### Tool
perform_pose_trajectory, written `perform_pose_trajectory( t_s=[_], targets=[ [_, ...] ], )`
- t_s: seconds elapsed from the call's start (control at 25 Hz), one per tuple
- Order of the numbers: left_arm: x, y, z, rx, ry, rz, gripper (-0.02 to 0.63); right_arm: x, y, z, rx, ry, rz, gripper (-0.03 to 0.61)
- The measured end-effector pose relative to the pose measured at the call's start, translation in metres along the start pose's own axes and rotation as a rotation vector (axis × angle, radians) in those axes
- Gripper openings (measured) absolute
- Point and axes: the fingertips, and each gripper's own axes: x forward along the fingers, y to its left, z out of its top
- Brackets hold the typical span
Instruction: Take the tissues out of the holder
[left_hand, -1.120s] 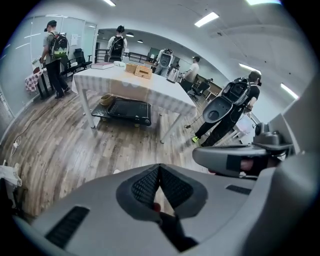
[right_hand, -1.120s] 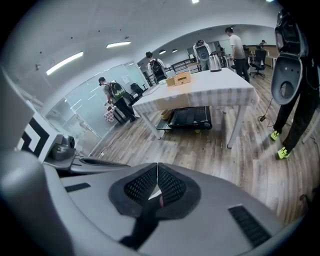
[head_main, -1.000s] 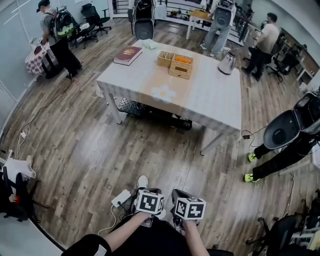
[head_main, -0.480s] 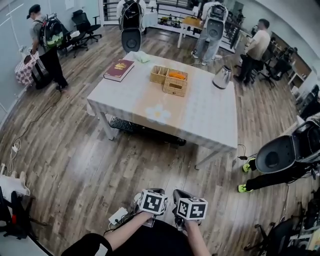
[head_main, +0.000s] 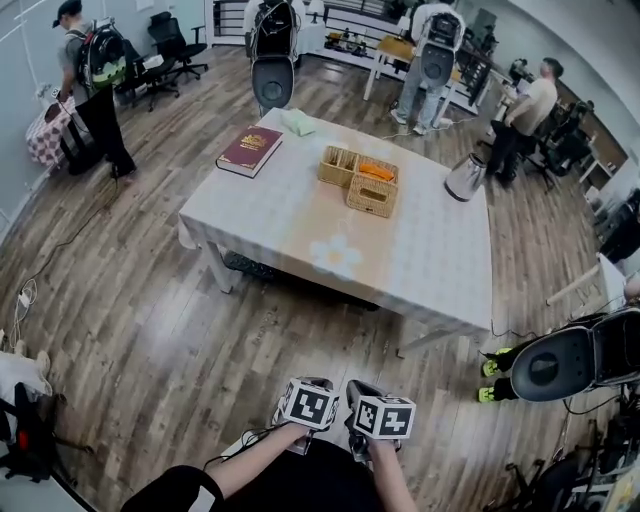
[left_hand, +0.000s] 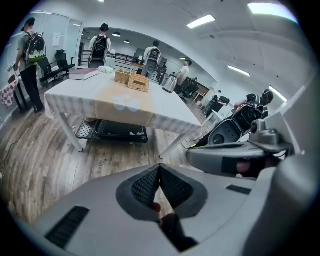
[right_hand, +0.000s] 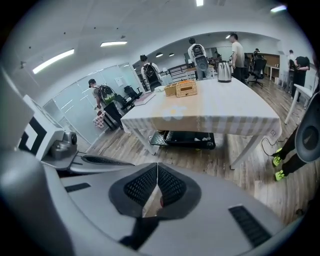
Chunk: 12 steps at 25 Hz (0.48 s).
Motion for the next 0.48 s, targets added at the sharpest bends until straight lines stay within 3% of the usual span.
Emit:
perform_pose_trajectory(
  t_s=[0.48],
  targets=[
    [0.019, 0.042, 0.030, -0.002, 0.052, -0.005, 0.006, 0.048, 0.005, 0.013, 0.063, 0.090, -0.036, 0.014]
  ],
)
